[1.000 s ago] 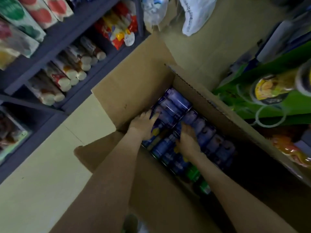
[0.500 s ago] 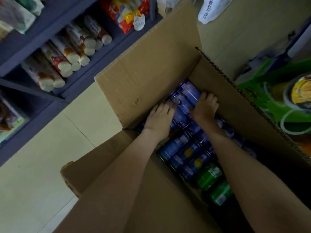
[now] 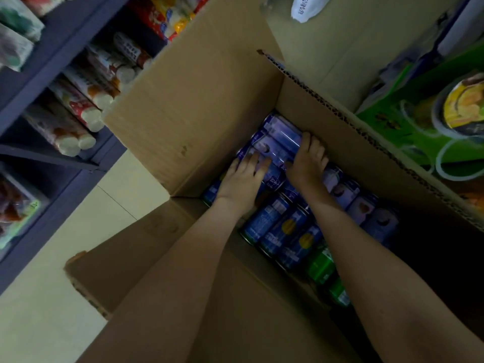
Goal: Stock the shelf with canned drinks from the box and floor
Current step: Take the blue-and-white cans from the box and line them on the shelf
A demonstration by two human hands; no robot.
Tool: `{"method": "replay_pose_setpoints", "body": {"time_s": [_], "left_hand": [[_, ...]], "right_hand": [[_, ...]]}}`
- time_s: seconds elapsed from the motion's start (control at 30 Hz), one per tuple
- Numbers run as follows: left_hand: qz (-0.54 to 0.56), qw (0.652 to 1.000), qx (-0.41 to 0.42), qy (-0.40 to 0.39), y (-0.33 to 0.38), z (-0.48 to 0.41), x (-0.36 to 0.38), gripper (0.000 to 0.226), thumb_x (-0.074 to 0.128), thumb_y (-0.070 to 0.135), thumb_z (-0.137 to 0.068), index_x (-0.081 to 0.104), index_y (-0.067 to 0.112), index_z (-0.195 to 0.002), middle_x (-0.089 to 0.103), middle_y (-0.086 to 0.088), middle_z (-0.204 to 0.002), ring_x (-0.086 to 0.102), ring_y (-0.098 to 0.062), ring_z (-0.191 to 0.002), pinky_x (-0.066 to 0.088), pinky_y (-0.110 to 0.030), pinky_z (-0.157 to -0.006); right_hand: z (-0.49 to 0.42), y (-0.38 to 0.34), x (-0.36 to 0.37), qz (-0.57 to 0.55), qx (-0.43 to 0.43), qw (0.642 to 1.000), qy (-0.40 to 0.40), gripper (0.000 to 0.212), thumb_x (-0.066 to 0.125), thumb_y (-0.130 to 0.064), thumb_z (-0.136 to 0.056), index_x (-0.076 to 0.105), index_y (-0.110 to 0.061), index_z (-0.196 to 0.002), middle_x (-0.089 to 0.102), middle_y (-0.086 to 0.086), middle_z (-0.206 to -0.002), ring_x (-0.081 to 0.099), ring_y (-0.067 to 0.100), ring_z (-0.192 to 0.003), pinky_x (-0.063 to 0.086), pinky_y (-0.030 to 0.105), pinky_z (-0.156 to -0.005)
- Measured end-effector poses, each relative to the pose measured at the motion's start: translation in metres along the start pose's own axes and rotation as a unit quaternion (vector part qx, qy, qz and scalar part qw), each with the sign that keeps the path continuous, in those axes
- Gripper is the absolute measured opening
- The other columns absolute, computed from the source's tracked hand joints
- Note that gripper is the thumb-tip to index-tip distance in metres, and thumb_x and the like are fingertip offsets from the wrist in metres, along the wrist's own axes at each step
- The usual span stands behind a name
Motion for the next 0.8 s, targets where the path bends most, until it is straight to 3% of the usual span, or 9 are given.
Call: {"method": "replay_pose_setpoints", "body": {"time_s": [0.13, 0.37, 0.47, 0.57, 0.7, 0.8], "left_hand": [[-0.029, 1.0, 0.004, -0.002, 0.003, -0.001, 0.003, 0.089, 0.056, 0.025, -0.091, -0.01, 0.015, -0.15, 0.002, -0.016, -0.157, 0.004, -0.029, -0.145, 0.005, -0.041, -0.119], [-0.041, 0.999, 0.0, -0.014, 0.003, -0.002, 0.003, 0.094, 0.062, 0.022, -0.086, -0.008, 0.015, -0.15, 0.003, -0.016, -0.157, 0.008, -0.029, -0.144, 0.006, -0.041, -0.118], [-0.026, 1.0, -0.006, -0.011, 0.001, -0.002, 0.01, 0.087, 0.057, 0.024, -0.09, -0.005, 0.017, -0.15, 0.003, -0.015, -0.157, 0.008, -0.028, -0.144, 0.007, -0.041, -0.118], [-0.015, 0.999, -0.035, -0.037, -0.009, 0.001, 0.021, 0.091, 0.06, 0.028, -0.088, -0.007, 0.02, -0.15, -0.001, -0.015, -0.157, 0.003, -0.029, -0.145, 0.005, -0.043, -0.117], [0.026, 0.997, -0.057, -0.038, -0.02, 0.005, 0.017, 0.095, 0.063, 0.026, -0.086, -0.008, 0.018, -0.149, -0.003, -0.017, -0.156, 0.002, -0.031, -0.144, 0.004, -0.041, -0.117], [0.039, 0.998, -0.052, -0.016, -0.018, 0.004, 0.012, 0.089, 0.06, 0.023, -0.088, -0.004, 0.015, -0.149, 0.002, -0.017, -0.155, 0.007, -0.031, -0.143, 0.004, -0.038, -0.118]], "right_hand": [[-0.01, 0.001, -0.007, -0.011, -0.001, 1.0, 0.022, 0.071, 0.065, -0.026, -0.087, 0.025, -0.006, -0.143, 0.03, 0.016, -0.144, 0.027, 0.032, -0.131, 0.025, 0.04, -0.1], [0.003, 0.004, -0.005, 0.03, -0.017, 0.999, 0.028, 0.067, 0.059, -0.019, -0.092, 0.021, -0.009, -0.146, 0.025, 0.02, -0.145, 0.027, 0.036, -0.128, 0.023, 0.043, -0.099], [0.022, -0.012, -0.005, 0.025, -0.13, 0.99, 0.041, 0.065, 0.062, -0.032, -0.088, 0.032, -0.009, -0.142, 0.033, 0.018, -0.144, 0.032, 0.036, -0.129, 0.027, 0.045, -0.099], [0.063, -0.033, 0.026, 0.024, -0.269, 0.96, -0.069, 0.068, 0.065, -0.039, -0.083, 0.035, -0.014, -0.139, 0.04, 0.009, -0.138, 0.036, 0.028, -0.126, 0.026, 0.039, -0.1], [0.057, -0.019, 0.04, 0.032, -0.156, 0.985, -0.066, 0.064, 0.066, -0.026, -0.084, 0.036, -0.009, -0.137, 0.04, 0.014, -0.137, 0.037, 0.032, -0.123, 0.028, 0.04, -0.099], [0.048, -0.025, 0.037, 0.091, -0.135, 0.987, 0.001, 0.052, 0.082, -0.015, -0.061, 0.059, -0.006, -0.106, 0.062, 0.013, -0.102, 0.059, 0.029, -0.092, 0.046, 0.032, -0.078]]}}
Point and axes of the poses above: each hand's wrist, its own z-axis away from the middle knuckle, its own x-axis out of the palm, y = z × x, the point moved 7 cm from there along -z, towards the middle knuckle
